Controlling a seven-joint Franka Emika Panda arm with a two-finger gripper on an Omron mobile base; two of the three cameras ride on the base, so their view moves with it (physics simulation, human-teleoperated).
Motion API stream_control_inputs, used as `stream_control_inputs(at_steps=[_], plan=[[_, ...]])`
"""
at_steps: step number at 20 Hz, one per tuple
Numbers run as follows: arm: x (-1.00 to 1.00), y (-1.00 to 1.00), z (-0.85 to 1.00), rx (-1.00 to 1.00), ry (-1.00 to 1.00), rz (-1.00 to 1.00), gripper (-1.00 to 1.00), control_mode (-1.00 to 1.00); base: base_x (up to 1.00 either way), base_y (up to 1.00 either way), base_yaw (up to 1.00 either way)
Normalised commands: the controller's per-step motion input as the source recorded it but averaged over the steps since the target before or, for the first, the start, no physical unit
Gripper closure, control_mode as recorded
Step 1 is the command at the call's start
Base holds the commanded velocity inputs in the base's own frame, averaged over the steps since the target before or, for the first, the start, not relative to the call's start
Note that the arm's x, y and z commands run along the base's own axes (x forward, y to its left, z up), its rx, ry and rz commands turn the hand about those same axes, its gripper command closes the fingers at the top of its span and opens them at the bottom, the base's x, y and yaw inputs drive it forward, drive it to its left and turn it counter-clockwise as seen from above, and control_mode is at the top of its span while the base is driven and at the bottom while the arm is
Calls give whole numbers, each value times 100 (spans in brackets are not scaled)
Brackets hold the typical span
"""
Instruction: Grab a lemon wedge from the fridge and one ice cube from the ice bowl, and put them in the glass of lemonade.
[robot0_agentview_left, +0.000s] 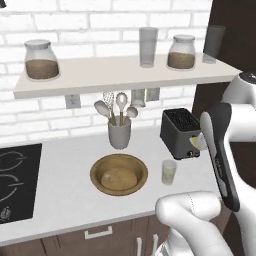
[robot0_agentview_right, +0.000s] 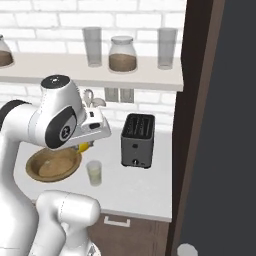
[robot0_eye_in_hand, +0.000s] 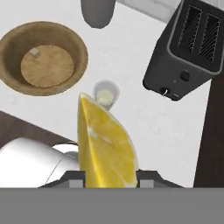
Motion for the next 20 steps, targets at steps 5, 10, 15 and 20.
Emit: stream_control_inputs(at_steps=[5,10,15,20], plan=[[52,38,-42,-1,-1,0,100,-100,0,0,0],[40,31,-67,-1,0,0,100,-100,0,0,0],[18,-3,-62,0,0,0,100,-100,0,0,0],[42,0,-38,0,0,0,100,-100,0,0,0]])
